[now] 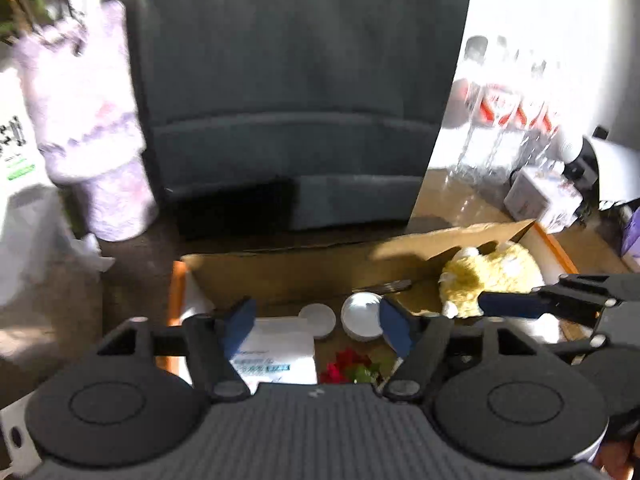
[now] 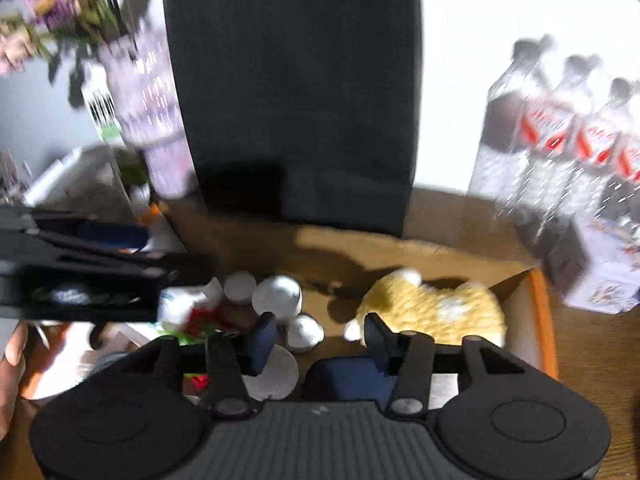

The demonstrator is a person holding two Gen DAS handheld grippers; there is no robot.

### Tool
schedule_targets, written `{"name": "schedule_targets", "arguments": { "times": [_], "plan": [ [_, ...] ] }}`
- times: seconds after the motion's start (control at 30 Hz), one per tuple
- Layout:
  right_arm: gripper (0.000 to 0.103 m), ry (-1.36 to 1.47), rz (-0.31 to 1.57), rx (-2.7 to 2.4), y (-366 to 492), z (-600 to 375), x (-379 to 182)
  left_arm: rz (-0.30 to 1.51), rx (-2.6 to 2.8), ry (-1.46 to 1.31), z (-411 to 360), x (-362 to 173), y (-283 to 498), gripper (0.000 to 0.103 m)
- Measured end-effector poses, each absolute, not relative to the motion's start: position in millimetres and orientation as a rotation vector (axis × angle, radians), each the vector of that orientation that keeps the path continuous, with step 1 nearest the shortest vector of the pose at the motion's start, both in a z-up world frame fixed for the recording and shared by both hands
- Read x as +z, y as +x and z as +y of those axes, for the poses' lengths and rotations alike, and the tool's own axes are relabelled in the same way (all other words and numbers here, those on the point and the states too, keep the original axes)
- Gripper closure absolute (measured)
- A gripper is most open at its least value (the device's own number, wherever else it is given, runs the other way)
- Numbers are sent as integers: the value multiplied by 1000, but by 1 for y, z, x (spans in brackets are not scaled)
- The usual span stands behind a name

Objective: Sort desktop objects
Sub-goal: 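Withdraw both open tools back over the table items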

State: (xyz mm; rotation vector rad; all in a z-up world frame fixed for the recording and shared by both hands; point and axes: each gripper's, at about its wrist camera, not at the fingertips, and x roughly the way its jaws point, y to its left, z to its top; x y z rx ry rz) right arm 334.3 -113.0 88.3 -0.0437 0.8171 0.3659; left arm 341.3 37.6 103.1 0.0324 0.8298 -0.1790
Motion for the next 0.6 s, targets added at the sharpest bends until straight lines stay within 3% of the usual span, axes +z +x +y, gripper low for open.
{"name": "schedule_targets", "arguments": {
  "times": [0.17,0.33,0.6],
  "plan": [
    [35,7,688,365,272,-145,123,705,-171,41,40,146,277,0],
    [28,32,624,436,173,-175,116,566,-186,71,36,154,167,0],
    [21,-52,611,363,43,-193,55,486,-100,-35,34,94,24,0]
  ]
}}
